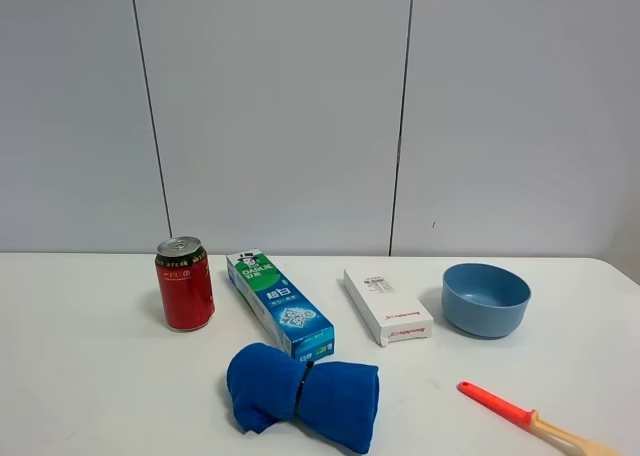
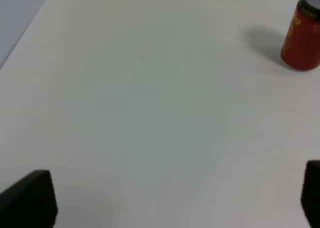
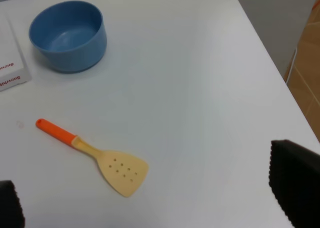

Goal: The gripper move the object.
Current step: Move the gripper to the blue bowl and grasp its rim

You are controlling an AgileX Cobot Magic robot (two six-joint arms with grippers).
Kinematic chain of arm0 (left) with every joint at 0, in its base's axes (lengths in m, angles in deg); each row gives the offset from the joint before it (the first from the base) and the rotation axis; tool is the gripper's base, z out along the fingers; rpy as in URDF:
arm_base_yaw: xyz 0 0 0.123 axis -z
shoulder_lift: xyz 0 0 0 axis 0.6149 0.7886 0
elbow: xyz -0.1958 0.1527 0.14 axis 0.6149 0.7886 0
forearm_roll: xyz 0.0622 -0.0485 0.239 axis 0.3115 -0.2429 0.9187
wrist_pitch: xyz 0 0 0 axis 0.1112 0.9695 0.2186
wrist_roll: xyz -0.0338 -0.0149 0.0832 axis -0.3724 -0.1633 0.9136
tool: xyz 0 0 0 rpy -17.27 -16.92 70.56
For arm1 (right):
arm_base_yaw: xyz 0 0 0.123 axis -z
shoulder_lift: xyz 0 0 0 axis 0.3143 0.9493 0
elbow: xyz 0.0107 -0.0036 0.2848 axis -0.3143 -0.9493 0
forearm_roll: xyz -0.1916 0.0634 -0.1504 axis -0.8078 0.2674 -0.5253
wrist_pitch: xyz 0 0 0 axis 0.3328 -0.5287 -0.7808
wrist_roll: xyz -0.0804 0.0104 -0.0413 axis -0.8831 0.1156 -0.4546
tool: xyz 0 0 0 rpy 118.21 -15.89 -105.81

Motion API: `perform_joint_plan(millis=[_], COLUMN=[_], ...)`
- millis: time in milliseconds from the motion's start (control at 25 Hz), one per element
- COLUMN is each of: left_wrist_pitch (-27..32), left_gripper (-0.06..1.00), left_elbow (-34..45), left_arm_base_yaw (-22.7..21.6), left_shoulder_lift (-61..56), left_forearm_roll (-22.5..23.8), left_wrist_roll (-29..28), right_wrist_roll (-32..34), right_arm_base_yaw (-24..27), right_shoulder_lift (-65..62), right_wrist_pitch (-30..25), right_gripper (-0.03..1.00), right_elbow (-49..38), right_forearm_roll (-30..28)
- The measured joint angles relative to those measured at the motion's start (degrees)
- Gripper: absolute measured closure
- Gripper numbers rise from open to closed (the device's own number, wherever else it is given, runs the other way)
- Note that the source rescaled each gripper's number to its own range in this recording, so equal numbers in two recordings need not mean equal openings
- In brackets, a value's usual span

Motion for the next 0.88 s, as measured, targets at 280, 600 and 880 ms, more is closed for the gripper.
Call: perform_joint_plan(millis=[280, 600, 880], left_wrist_pitch=[0.0, 0.0, 0.0], left_gripper=[-0.06, -0.06, -0.06], left_elbow=[0.0, 0.0, 0.0], left_arm_base_yaw=[0.0, 0.0, 0.0], left_shoulder_lift=[0.0, 0.0, 0.0], left_forearm_roll=[0.0, 0.0, 0.0], left_wrist_roll=[0.0, 0.0, 0.0], right_wrist_roll=[0.2, 0.1, -4.8], right_arm_base_yaw=[0.0, 0.0, 0.0], right_shoulder_lift=[1.2, 5.4, 12.4], right_wrist_pitch=[0.0, 0.1, 0.8], right_gripper=[-0.03, -0.03, -0.03], right_elbow=[0.0, 0.7, 4.4], right_forearm_roll=[0.0, 0.0, 0.0])
